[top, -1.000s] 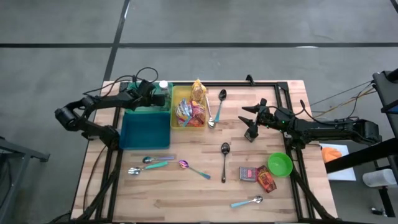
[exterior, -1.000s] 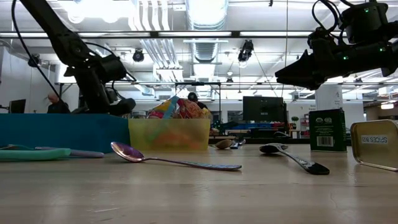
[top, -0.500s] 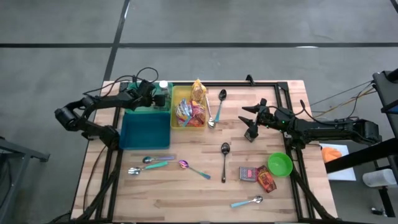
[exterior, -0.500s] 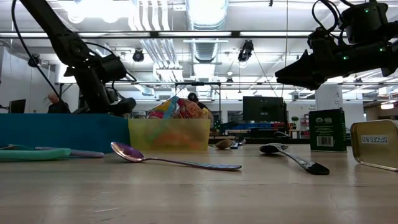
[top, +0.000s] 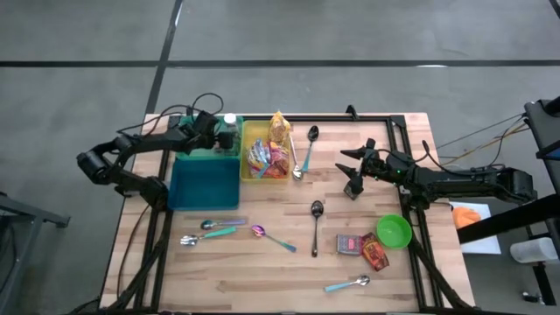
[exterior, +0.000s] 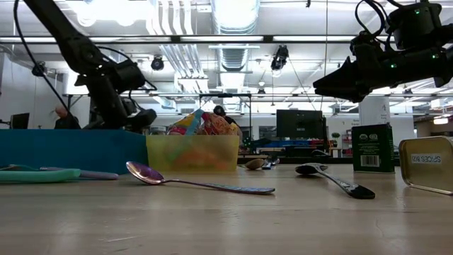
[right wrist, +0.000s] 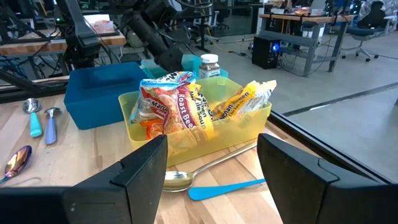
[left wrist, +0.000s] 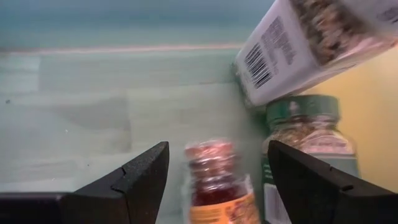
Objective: Pick & Place Food Item
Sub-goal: Put the green spice can into the green bin
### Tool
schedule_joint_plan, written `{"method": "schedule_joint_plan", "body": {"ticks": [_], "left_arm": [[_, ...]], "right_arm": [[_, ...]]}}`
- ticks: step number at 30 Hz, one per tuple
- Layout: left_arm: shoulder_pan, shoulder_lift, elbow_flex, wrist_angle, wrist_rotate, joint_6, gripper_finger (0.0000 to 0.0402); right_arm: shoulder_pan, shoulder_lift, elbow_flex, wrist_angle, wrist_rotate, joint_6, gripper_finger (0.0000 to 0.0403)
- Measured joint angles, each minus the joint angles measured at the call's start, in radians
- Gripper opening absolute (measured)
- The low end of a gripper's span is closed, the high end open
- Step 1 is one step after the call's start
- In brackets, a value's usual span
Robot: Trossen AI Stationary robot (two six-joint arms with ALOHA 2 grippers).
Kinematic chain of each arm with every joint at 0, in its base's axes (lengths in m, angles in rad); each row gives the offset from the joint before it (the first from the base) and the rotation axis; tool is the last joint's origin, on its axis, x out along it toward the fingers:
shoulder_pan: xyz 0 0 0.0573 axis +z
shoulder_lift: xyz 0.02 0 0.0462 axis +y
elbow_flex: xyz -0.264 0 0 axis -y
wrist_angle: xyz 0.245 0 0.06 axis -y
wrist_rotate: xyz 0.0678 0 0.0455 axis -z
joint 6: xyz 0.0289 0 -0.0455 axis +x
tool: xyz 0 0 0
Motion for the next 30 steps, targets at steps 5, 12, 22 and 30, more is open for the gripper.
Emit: {"method": "schedule_joint_plan", "body": {"ticks": [5, 12, 22, 30], "left_arm": [[0.0, -0.029, 0.02, -0.026, 0.021, 0.018, 0.0276], [-0.005, -0.156, 0.025, -0.067, 0.047, 0.043, 0.0276], [-0.144, -0.39, 0.025, -0.062, 0.037, 0.175, 0.0276], [-0.312, -0.485, 0.024, -0.016, 0.036, 0.28, 0.0276]], "right_arm": [[0.0, 0.0, 0.0, 0.0, 0.0, 0.0, 0.0246], [0.0, 0.0, 0.0, 0.0, 0.0, 0.0, 0.0247], [0.0, 0.0, 0.0, 0.0, 0.0, 0.0, 0.0246], [0.0, 0.0, 0.0, 0.0, 0.0, 0.0, 0.0246]]}}
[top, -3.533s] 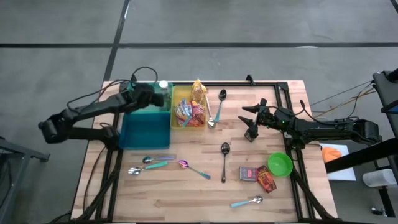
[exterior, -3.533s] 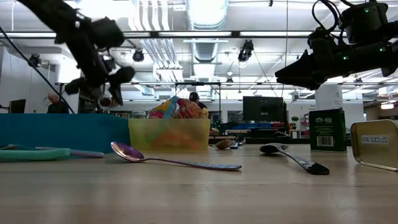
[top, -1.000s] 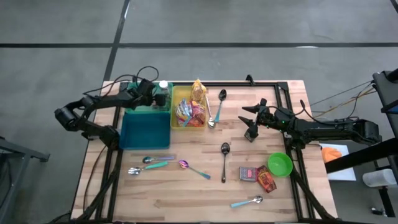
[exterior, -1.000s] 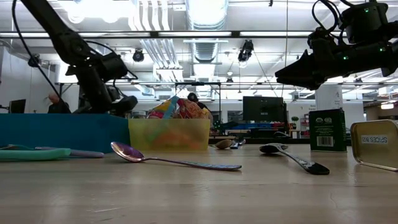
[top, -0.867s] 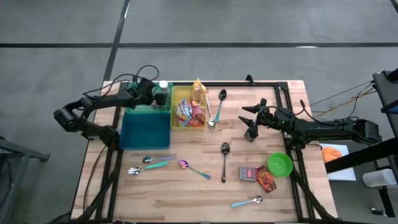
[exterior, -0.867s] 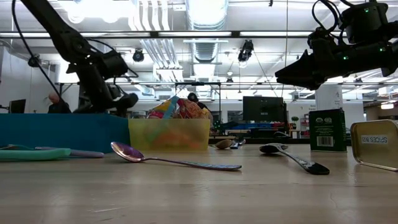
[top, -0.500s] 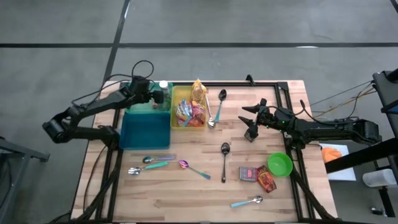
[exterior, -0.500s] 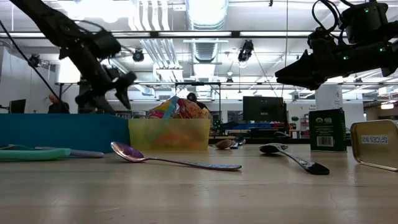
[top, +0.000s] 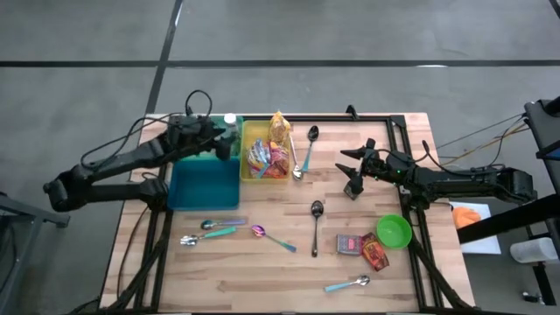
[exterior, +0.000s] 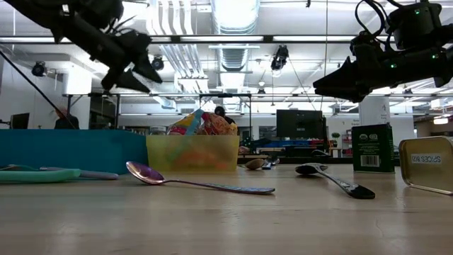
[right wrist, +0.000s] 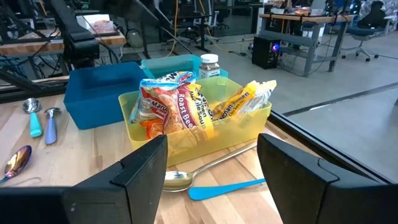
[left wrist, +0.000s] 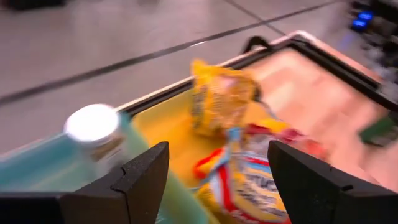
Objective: Pick & Place Food Item
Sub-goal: Put the green spice can into the green bin
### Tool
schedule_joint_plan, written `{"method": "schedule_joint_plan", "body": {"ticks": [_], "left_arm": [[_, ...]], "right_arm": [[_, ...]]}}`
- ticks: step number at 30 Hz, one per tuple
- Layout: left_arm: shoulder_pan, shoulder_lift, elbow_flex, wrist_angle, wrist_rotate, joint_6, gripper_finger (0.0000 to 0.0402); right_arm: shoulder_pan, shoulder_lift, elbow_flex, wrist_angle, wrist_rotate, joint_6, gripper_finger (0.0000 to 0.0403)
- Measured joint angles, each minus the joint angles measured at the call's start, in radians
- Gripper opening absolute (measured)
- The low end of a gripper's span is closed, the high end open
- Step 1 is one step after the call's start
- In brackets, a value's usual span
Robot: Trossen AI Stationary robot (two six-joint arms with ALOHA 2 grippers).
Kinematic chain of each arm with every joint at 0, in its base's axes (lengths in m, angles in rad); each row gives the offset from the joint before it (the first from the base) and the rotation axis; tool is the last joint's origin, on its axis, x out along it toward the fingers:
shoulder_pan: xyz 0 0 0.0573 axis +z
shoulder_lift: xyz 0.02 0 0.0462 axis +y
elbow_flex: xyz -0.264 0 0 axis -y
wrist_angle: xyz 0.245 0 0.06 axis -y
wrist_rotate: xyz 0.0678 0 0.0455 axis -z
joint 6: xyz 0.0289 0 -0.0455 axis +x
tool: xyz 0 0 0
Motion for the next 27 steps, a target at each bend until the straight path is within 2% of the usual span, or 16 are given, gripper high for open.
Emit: {"method": "schedule_joint_plan", "body": {"ticks": [11, 16, 19, 22, 27], "left_arm": [[-0.279, -0.002, 0.0, 0.147, -0.004, 0.211, 0.0276], [-0.376, 0.024, -0.001, 0.166, -0.077, 0.257, 0.0276], [-0.403, 0.028, -0.001, 0.172, -0.082, 0.296, 0.0276], [-0.425, 0.028, -0.001, 0.193, -0.024, 0.354, 0.0276], [-0.476, 0.003, -0.001, 0.226, 0.062, 0.56, 0.0276]], "right_arm": [[0.0, 0.0, 0.0, 0.0, 0.0, 0.0, 0.0246], [0.0, 0.0, 0.0, 0.0, 0.0, 0.0, 0.0246], [0.0, 0.0, 0.0, 0.0, 0.0, 0.0, 0.0246], [0.0, 0.0, 0.0, 0.0, 0.0, 0.0, 0.0246], [0.0, 0.0, 0.0, 0.0, 0.0, 0.0, 0.0246]]}}
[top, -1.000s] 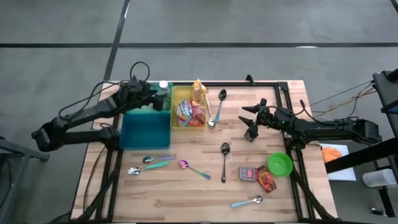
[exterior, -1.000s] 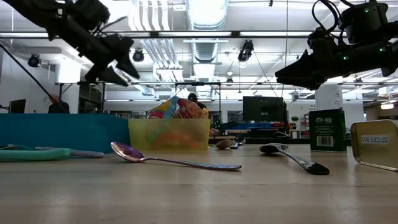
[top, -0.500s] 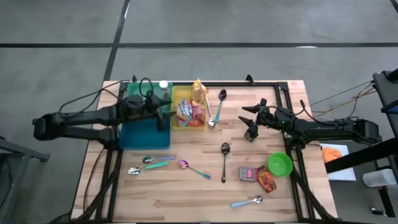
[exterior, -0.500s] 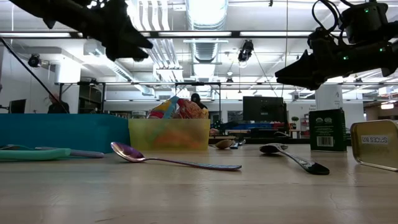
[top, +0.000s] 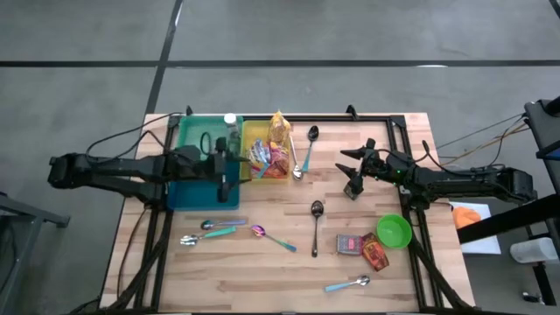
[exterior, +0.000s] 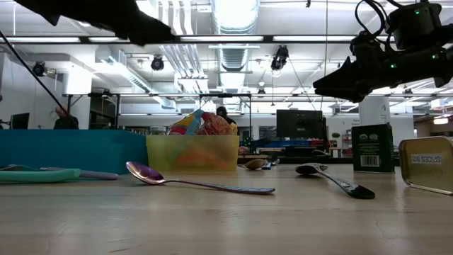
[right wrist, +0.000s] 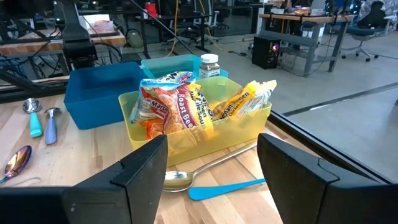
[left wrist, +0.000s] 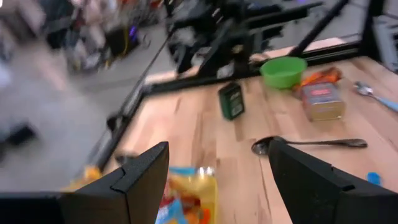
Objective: Pick & Place Food Item
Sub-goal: Put the green spice can into the green bin
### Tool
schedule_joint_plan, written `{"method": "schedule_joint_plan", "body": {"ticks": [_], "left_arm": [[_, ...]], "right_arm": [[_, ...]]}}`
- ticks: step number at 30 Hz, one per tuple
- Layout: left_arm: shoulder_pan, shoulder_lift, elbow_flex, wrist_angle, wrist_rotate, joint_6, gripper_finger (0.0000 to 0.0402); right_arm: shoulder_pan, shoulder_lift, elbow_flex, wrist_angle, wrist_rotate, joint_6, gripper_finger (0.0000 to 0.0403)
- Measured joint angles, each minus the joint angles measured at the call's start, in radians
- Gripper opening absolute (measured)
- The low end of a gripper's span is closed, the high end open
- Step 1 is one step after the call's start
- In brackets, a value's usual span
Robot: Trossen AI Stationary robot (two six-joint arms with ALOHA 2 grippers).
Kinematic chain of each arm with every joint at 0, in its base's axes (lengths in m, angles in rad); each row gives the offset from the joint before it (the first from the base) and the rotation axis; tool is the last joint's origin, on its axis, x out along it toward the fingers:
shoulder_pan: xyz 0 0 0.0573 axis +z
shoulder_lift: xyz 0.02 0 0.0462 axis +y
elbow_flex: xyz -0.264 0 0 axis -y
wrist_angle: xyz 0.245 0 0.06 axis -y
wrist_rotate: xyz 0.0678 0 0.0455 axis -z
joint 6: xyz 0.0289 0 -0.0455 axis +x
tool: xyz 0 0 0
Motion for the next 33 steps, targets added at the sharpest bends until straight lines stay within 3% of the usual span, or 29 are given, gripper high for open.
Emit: {"method": "schedule_joint_plan", "body": {"ticks": [5, 20, 33], "left_arm": [[-0.011, -0.063, 0.0, -0.002, 0.051, 0.063, 0.0276], [-0.011, -0.272, -0.058, -0.131, 0.051, 0.068, 0.0276], [-0.01, -0.289, -0.115, -0.086, 0.051, 0.071, 0.0276]], "right_arm": [[0.0, 0.0, 0.0, 0.0, 0.0, 0.0, 0.0246], [0.0, 0.0, 0.0, 0.0, 0.0, 0.0, 0.0246], [0.0, 0.0, 0.0, 0.0, 0.0, 0.0, 0.0247]]}}
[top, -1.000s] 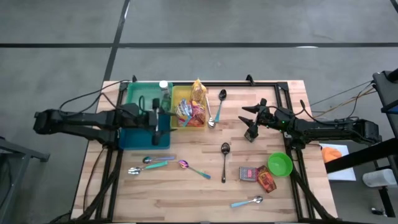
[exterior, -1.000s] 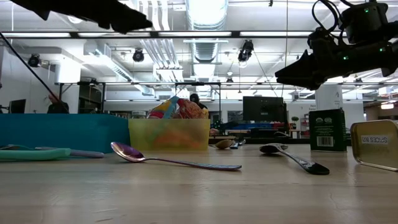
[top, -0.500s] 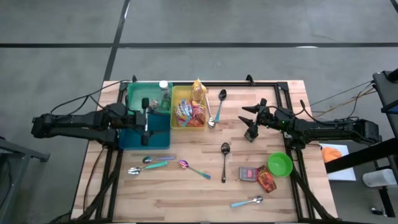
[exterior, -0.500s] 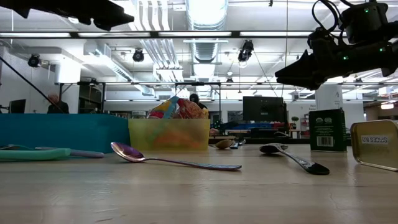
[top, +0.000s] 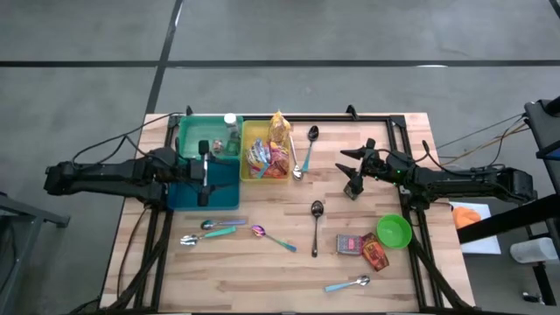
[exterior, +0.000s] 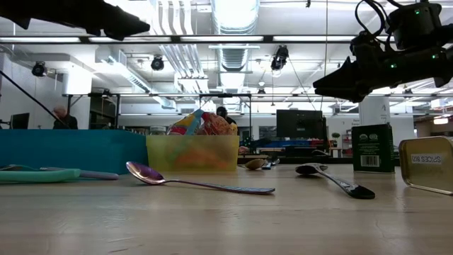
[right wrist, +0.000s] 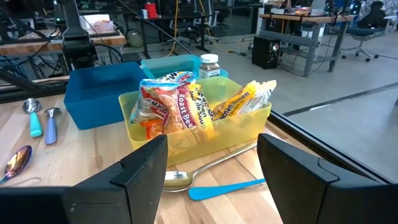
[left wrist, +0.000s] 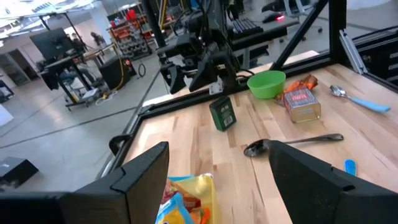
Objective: Pick & Place Food Item
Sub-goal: Put the green spice can into the green bin
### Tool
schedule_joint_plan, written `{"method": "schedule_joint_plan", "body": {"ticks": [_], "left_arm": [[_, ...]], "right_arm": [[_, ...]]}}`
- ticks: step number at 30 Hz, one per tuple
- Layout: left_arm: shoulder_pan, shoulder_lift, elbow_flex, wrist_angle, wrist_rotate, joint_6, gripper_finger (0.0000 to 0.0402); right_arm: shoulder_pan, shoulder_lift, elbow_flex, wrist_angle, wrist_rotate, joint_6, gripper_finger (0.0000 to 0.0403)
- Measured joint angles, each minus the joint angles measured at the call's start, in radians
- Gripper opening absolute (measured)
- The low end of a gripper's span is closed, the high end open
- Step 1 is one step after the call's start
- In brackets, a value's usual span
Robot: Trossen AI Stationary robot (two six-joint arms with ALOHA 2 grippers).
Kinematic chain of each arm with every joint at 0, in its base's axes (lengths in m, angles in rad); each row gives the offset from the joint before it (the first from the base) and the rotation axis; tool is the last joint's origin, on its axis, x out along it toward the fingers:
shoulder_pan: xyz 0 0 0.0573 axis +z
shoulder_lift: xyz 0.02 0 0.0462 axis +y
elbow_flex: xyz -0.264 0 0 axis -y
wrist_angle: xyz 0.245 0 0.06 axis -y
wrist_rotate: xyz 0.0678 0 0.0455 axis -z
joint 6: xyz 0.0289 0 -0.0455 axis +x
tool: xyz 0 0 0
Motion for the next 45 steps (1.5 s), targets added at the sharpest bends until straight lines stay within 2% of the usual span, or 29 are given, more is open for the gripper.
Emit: {"method": "schedule_joint_plan", "body": {"ticks": [45], "left_arm": [[0.0, 0.0, 0.0, -0.043, 0.0, -0.008, 0.0276]], "right_arm": [[0.0, 0.0, 0.0, 0.0, 0.0, 0.0, 0.0246]]}}
